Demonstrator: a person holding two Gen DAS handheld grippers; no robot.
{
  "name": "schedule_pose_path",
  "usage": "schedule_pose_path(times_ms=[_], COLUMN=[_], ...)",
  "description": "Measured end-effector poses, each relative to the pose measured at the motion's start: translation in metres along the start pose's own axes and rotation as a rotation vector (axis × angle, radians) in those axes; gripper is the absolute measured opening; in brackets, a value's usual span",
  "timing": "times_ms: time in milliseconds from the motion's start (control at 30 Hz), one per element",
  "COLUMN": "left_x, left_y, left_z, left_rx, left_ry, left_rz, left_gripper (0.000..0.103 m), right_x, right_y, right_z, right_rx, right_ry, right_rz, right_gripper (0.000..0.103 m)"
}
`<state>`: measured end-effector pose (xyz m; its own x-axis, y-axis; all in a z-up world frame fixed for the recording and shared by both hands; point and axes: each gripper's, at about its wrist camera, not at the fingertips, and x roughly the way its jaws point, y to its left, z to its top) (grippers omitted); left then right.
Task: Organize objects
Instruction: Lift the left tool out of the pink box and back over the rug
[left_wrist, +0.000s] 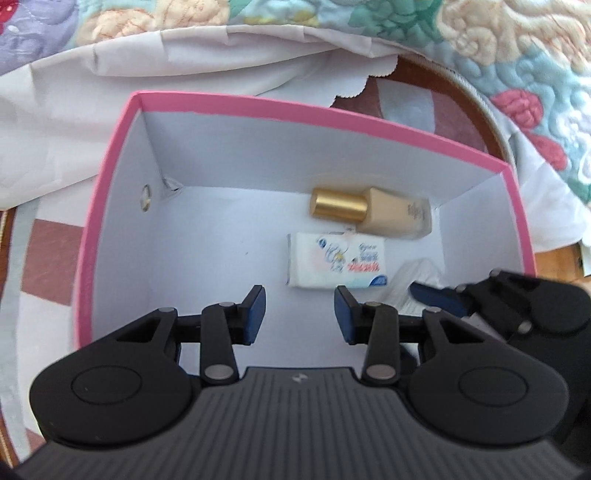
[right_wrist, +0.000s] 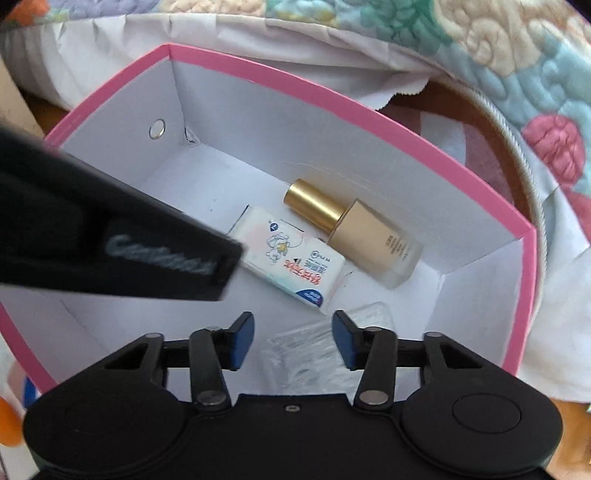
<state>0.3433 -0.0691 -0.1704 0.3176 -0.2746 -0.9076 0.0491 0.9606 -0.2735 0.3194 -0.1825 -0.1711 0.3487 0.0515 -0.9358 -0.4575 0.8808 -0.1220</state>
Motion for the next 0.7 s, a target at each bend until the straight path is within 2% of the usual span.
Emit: schedule_pose_path(times_ms=[200,433,467,567,633,700], left_x=[-0.012,-0.034,-0.039,-0.058,-0.071,-0.086], left_y=[0.002,-0.005,-0.007,-0.012,-0.015,-0.019], left_z=[-0.01,-0.026,-0.028,-0.036,-0.041,-0.046], left_rx=[0.042,0.129,0.143,0.178,0.189,0.201], left_ry=[0.004,-0.016,-0.022,-0.036,-0.042,-0.046], left_rz=[0.037,0.111,0.129,0.161,0.172,0.184], left_gripper=[0.041,0.045,0.048,0.052,0.054,0.057], right_x=[-0.002,-0.016,-0.024,-0.052,-0.072,-0.09], right_y=[0.003,-0.019,-0.022,-0.027,-0.028,-0.015], right_z=[-0.01,-0.023,-0.026,-0.039,-0.048,-0.049], right_rx=[-0.096,-0.01,0.016,0.175,0.234,0.241], right_ry=[0.039,0.02,-0.002,-0.067,-0.114,-0.148], right_rz=[-0.064,-0.046,-0.016,0.182,0.25,0.259], right_gripper=[0.047,0.046,0.047,0.049,0.051,0.052])
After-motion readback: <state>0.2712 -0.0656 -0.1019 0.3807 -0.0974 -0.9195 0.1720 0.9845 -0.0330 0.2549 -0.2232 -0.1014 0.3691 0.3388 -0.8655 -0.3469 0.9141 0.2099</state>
